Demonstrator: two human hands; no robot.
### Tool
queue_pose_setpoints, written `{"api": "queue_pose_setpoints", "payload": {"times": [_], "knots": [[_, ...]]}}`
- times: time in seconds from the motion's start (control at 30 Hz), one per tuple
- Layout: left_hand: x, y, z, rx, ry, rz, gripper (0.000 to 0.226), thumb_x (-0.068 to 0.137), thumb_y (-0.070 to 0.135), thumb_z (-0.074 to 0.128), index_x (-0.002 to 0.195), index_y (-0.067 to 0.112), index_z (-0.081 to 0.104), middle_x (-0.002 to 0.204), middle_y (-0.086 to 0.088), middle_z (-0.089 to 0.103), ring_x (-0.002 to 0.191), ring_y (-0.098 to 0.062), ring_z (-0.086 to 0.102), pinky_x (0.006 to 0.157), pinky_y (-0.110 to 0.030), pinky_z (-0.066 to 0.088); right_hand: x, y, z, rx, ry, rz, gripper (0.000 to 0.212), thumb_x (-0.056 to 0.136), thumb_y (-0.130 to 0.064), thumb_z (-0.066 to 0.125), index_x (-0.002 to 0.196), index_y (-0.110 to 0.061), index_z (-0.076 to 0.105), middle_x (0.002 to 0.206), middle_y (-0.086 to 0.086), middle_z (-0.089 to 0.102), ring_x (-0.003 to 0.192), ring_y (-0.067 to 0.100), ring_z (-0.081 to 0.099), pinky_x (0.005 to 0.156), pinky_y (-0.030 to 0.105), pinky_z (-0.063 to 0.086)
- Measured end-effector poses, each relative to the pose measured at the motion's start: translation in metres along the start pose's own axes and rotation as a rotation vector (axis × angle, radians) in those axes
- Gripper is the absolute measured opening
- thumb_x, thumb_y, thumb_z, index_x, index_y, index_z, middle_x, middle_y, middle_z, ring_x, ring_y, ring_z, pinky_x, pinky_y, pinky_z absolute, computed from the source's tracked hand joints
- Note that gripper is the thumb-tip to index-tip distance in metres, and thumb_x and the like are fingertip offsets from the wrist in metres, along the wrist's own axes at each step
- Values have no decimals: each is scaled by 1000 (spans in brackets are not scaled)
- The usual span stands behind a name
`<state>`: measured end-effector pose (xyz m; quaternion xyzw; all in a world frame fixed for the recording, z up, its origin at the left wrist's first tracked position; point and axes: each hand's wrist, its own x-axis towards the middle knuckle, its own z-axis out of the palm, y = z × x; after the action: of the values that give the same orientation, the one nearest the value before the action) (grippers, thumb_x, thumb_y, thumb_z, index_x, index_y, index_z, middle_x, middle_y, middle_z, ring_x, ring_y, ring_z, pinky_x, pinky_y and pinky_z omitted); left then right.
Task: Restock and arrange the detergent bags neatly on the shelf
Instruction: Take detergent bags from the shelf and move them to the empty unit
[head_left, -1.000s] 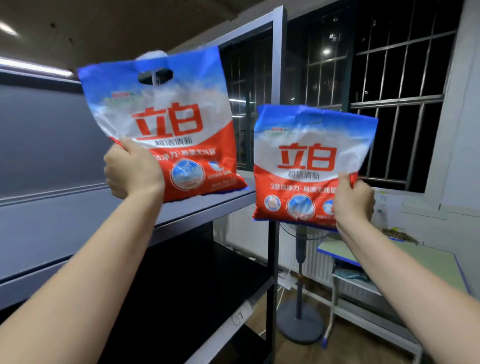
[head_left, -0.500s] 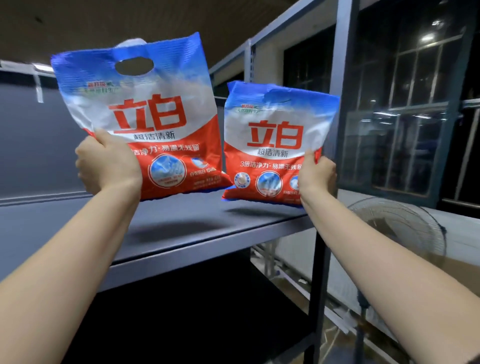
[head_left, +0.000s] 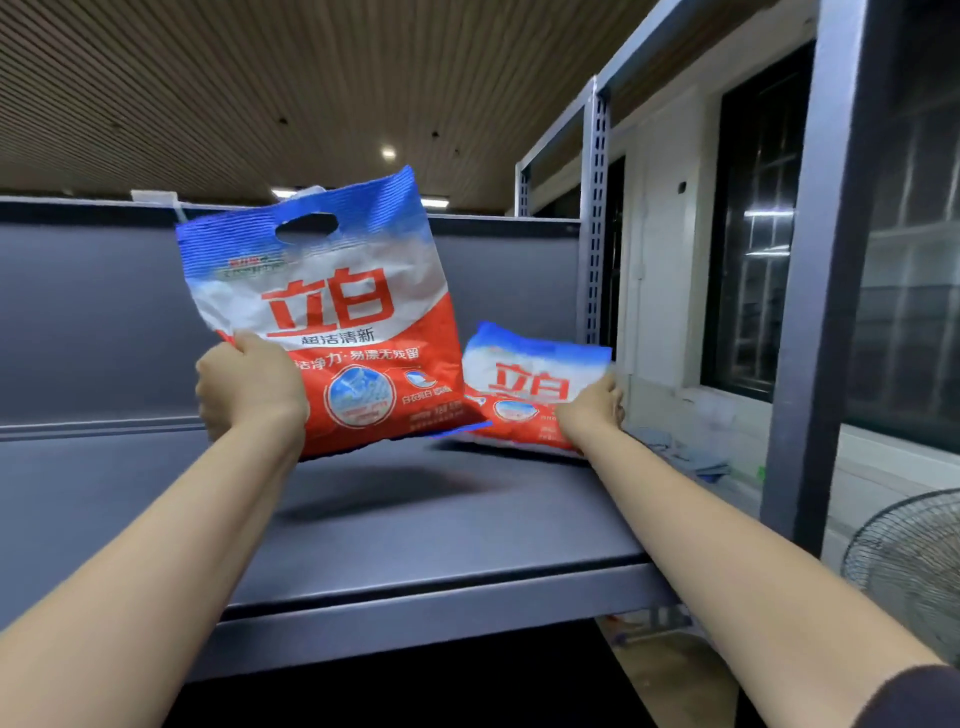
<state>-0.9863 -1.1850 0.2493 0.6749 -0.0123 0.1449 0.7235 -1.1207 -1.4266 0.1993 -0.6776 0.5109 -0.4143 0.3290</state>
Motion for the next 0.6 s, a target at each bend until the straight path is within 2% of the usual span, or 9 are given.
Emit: {"api": "queue_pose_setpoints", "payload": {"times": [0.07, 0.17, 0.23, 0.3, 0.33, 0.43, 0.47, 0.53, 0.6], "knots": [[-7, 4, 14, -24, 4, -59, 44, 99, 32, 33, 123, 2, 54, 130, -18, 55, 117, -37, 52, 98, -42, 41, 5, 3, -1, -244, -89, -79, 56, 94, -20, 49, 143, -4, 29, 147, 16, 31, 131, 35, 35, 104, 36, 34], [-9, 9, 43, -148, -86, -136, 41, 99, 25, 35, 130, 2, 48, 135, -15, 51, 118, -32, 51, 94, -36, 42, 6, 5, -8, -439, -238, -184, 49, 94, -39, 42, 133, -11, 48, 140, 13, 48, 125, 32, 45, 98, 31, 38], [-10, 11, 62, -68, -186, -131, 38, 97, 19, 40, 132, 6, 48, 134, -10, 52, 112, -24, 53, 86, -28, 45, 6, 8, -18, -410, -328, -243, 44, 90, -39, 49, 127, -16, 55, 130, 6, 56, 115, 26, 52, 94, 27, 42], [-15, 11, 80, 317, -259, 52, 37, 94, 14, 46, 130, 7, 51, 133, -6, 52, 120, -20, 51, 93, -24, 43, 2, 13, -28, -326, -424, -302, 37, 89, -33, 56, 123, -18, 57, 118, -4, 57, 106, 17, 51, 89, 22, 41], [-14, 9, 94, 397, -285, 106, 37, 93, 14, 49, 130, 7, 50, 136, -6, 50, 125, -20, 48, 96, -24, 42, 1, 17, -32, -306, -465, -324, 39, 89, -32, 59, 125, -16, 56, 118, -4, 56, 105, 16, 51, 88, 21, 40], [-18, -7, 130, 159, -506, -139, 52, 94, 22, 49, 141, 3, 36, 147, -13, 39, 133, -28, 40, 92, -29, 45, 3, 26, -35, -295, -479, -341, 53, 89, -33, 62, 135, -11, 46, 134, 7, 52, 115, 22, 51, 91, 24, 39], [-27, -9, 136, 170, -548, -163, 62, 94, 25, 50, 146, 2, 26, 152, -16, 28, 138, -31, 32, 100, -34, 40, 3, 28, -35, -298, -468, -339, 57, 89, -34, 63, 136, -9, 43, 136, 8, 50, 118, 23, 50, 90, 24, 37], [-40, -20, 146, 480, -612, 13, 88, 89, 34, 57, 150, 2, 3, 157, -16, 0, 144, -32, 7, 116, -40, 17, 4, 31, -35, -290, -440, -336, 60, 88, -37, 64, 136, -9, 43, 135, 9, 50, 120, 24, 50, 88, 24, 37], [-49, -31, 144, 715, -680, 253, 99, 82, 52, 60, 151, 17, 0, 156, -13, -16, 144, -32, -7, 118, -47, 5, 2, 32, -35, -298, -424, -362, 59, 88, -37, 65, 136, -10, 44, 135, 8, 51, 120, 23, 50, 89, 25, 37]]}}
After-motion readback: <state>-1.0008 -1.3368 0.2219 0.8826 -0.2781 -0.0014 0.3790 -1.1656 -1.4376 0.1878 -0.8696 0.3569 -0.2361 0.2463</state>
